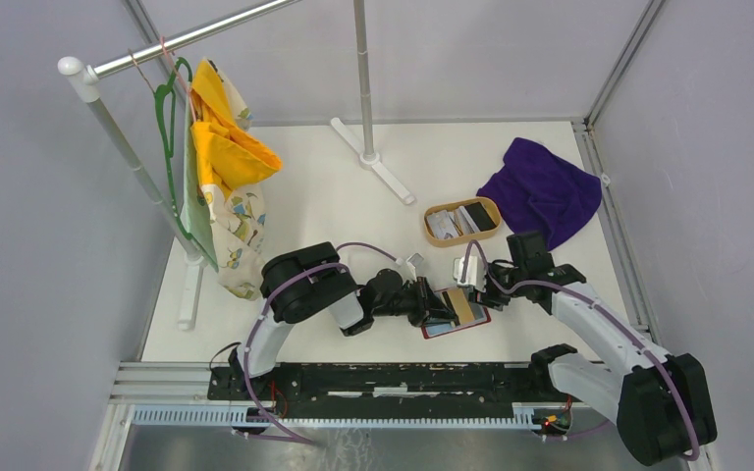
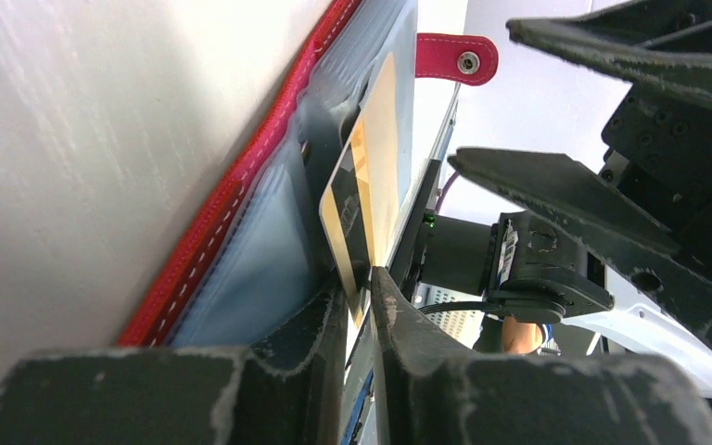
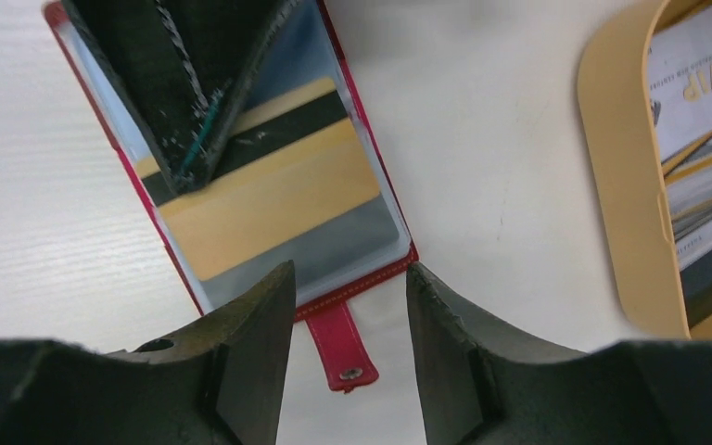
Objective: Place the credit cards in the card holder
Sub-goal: Insert the credit card into the card holder.
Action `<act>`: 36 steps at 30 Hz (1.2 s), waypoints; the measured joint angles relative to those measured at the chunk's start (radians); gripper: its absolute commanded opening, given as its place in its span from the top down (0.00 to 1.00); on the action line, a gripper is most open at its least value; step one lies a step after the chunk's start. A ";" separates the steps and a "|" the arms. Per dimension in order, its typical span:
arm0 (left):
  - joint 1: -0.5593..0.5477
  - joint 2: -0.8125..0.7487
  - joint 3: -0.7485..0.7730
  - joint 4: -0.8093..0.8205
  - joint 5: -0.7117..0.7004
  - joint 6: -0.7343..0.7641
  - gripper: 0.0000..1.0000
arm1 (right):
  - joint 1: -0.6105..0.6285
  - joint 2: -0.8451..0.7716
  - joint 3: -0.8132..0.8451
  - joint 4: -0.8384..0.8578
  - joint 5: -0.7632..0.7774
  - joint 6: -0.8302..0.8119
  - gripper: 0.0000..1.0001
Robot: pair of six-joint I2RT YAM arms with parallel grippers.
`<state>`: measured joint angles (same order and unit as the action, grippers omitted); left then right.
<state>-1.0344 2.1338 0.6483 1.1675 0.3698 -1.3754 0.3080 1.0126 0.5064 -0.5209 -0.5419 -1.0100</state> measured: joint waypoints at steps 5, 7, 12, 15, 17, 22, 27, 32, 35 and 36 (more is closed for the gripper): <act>0.000 0.000 0.000 0.000 0.000 0.000 0.77 | 0.019 0.031 0.000 0.021 -0.085 0.037 0.52; 0.000 0.000 0.000 0.000 0.000 0.000 0.77 | 0.032 0.059 0.000 0.035 -0.090 0.053 0.55; 0.000 0.000 0.000 0.001 0.000 0.000 0.76 | 0.075 0.121 0.000 0.051 -0.083 0.075 0.59; 0.000 0.000 0.000 0.001 0.000 0.000 0.74 | 0.100 0.141 0.000 0.058 -0.059 0.078 0.60; 0.000 -0.001 0.000 0.001 0.000 0.000 0.69 | 0.110 0.144 0.000 0.065 -0.045 0.079 0.61; 0.000 -0.021 -0.001 -0.018 -0.002 0.002 0.64 | 0.120 0.148 0.008 0.068 -0.014 0.079 0.61; 0.001 -0.053 -0.021 -0.052 -0.011 0.014 0.63 | 0.121 0.148 0.011 0.068 0.005 0.078 0.61; 0.008 -0.107 -0.043 -0.116 -0.034 0.050 0.63 | 0.121 0.151 0.014 0.068 0.008 0.078 0.61; 0.009 -0.138 -0.048 -0.158 -0.050 0.082 0.63 | 0.122 0.153 0.015 0.068 0.008 0.078 0.61; 0.009 -0.152 -0.048 -0.181 -0.056 0.094 0.64 | 0.122 0.153 0.015 0.067 0.008 0.078 0.61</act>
<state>-1.0252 1.9820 0.5999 0.9863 0.3134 -1.2812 0.4297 1.1656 0.5217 -0.4538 -0.5335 -0.9318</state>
